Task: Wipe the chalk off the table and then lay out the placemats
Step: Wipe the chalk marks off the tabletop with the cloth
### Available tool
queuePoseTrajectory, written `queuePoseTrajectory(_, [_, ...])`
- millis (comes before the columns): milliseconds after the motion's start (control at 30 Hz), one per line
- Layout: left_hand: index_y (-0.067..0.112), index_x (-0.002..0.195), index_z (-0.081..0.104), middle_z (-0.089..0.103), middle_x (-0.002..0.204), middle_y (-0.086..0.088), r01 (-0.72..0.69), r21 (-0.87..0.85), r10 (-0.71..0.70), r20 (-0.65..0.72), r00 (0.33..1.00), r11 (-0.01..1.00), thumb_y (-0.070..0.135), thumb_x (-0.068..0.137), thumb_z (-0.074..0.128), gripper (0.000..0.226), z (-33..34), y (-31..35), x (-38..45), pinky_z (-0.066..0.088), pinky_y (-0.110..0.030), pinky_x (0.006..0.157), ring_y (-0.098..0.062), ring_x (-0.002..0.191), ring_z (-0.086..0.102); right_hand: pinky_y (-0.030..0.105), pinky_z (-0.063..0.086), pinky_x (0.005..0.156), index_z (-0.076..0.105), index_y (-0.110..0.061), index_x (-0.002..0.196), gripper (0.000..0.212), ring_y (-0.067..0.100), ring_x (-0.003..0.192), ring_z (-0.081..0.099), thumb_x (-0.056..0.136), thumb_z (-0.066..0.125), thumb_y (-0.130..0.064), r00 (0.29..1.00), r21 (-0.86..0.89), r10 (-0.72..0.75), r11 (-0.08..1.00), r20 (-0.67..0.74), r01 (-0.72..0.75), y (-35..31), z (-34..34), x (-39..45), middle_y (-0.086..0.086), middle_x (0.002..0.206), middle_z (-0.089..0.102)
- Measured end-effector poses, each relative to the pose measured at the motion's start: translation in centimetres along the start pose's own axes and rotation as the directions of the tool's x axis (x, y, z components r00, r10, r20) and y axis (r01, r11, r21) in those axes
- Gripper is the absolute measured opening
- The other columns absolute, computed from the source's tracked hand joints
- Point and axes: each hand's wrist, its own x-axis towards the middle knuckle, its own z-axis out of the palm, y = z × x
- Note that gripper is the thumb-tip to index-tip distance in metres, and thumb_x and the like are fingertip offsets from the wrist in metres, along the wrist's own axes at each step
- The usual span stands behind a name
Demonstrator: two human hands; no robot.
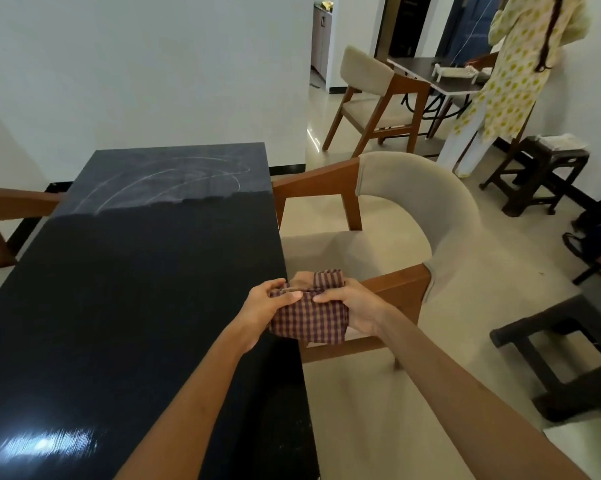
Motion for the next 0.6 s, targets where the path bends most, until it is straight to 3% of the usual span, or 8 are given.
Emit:
queuePoseTrajectory(133, [0.019, 0.144, 0.035, 0.054, 0.12, 0.002, -0.047, -0.078, 0.046, -0.014, 0.999, 0.996, 0.01, 0.082, 0.069, 0.071, 2.5, 2.1, 2.4, 0.048, -0.035, 0.09, -0.015, 0.108, 0.056, 0.046, 0.046, 0.101, 0.054, -0.016, 0.123, 0.039, 0.027, 0.11, 0.061, 0.088, 0.069, -0.028, 0.995, -0.058, 0.015, 0.998, -0.098, -0.021, -2.9, -2.7, 1.5, 0.009, 0.118, 0.064])
queuePoseTrajectory(233, [0.022, 0.143, 0.036, 0.052, 0.132, -0.001, -0.146, -0.133, 0.128, -0.133, 0.983, 0.98, 0.008, 0.085, 0.065, 0.067, 4.8, 3.2, 4.2, 0.049, -0.035, 0.087, -0.013, 0.107, 0.056, 0.042, 0.045, 0.1, 0.055, -0.018, 0.118, 0.032, 0.024, 0.108, 0.06, 0.092, 0.061, -0.036, 0.996, -0.053, 0.02, 0.998, -0.085, -0.025, -5.4, -5.0, 2.4, 0.008, 0.117, 0.064])
queuePoseTrajectory(367, [0.024, 0.143, 0.037, 0.051, 0.134, -0.001, -0.245, -0.152, 0.196, -0.281, 0.939, 0.957, 0.008, 0.09, 0.06, 0.06, 8.3, 5.2, 7.3, 0.048, -0.029, 0.083, -0.009, 0.106, 0.055, 0.042, 0.049, 0.093, 0.06, -0.014, 0.119, 0.047, 0.025, 0.106, 0.063, 0.087, 0.065, -0.047, 0.994, -0.036, 0.06, 0.997, -0.09, -0.064, -8.7, -8.5, 4.2, 0.009, 0.115, 0.067])
queuePoseTrajectory(467, [0.024, 0.14, 0.041, 0.051, 0.135, 0.0, -0.25, -0.182, 0.179, -0.337, 0.924, 0.951, 0.01, 0.091, 0.059, 0.054, 11.0, 7.4, 10.6, 0.046, -0.027, 0.079, -0.011, 0.109, 0.053, 0.039, 0.052, 0.085, 0.06, -0.009, 0.122, 0.05, 0.025, 0.105, 0.064, 0.08, 0.076, -0.032, 0.998, -0.026, 0.056, 0.998, -0.027, -0.057, -11.6, -12.1, 5.4, 0.01, 0.114, 0.069])
queuePoseTrajectory(600, [0.022, 0.14, 0.042, 0.055, 0.132, 0.0, -0.162, -0.293, 0.076, -0.284, 0.956, 0.942, 0.006, 0.088, 0.061, 0.058, 13.2, 10.0, 14.3, 0.045, -0.029, 0.071, -0.014, 0.105, 0.055, 0.035, 0.053, 0.082, 0.061, -0.008, 0.119, 0.038, 0.025, 0.107, 0.064, 0.083, 0.069, 0.0, 0.998, -0.096, 0.034, 0.995, 0.054, -0.028, -14.9, -16.8, 7.0, 0.012, 0.114, 0.069])
